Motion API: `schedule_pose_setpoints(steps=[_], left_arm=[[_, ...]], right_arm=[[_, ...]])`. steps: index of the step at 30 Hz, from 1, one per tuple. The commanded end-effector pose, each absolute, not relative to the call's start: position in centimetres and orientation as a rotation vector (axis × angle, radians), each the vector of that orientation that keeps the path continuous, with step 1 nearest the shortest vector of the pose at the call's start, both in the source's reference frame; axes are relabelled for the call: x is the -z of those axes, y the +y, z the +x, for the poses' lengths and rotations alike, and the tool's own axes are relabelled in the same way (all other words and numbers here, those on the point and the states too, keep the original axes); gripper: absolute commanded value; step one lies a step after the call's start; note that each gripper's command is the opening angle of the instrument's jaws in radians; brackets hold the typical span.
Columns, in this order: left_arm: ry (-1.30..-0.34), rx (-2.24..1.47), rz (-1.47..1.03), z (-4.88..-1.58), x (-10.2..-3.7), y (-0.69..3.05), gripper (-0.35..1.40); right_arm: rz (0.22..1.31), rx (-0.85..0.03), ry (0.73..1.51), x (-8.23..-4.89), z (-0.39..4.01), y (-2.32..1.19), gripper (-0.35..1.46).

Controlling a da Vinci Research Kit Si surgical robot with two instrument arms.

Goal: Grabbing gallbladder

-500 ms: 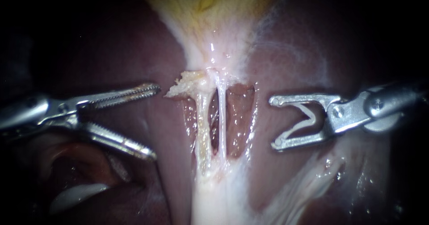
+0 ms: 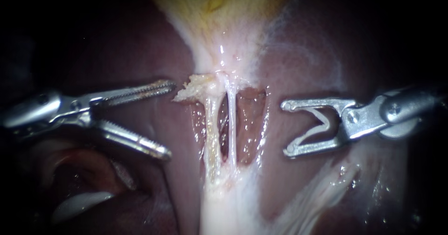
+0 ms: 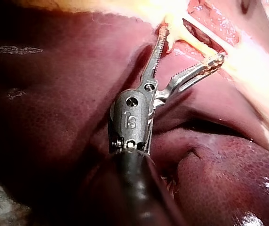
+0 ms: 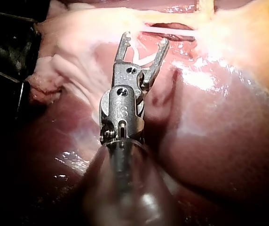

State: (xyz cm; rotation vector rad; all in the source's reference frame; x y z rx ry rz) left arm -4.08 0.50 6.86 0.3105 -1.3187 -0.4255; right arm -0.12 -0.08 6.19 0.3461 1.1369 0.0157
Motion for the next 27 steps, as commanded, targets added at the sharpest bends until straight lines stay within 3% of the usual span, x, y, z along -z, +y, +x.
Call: schedule_pose_setpoints(steps=[1,15,21,27], left_arm=[[-1.318,0.426,0.311,-4.1,-6.89,0.53,0.93],[-1.322,0.42,0.31,-4.24,-7.26,0.8,0.69],[-1.306,0.422,0.308,-4.22,-7.4,0.81,0.36],[-1.283,0.44,0.317,-4.18,-7.5,0.82,-0.16]], right_arm=[[0.346,-0.016,1.137,-6.19,-0.12,-0.08,0.48],[0.346,-0.016,1.137,-6.19,-0.12,-0.08,0.48],[0.346,-0.016,1.136,-6.2,-0.11,-0.08,0.48],[0.346,-0.016,1.136,-6.19,-0.11,-0.08,0.48]])
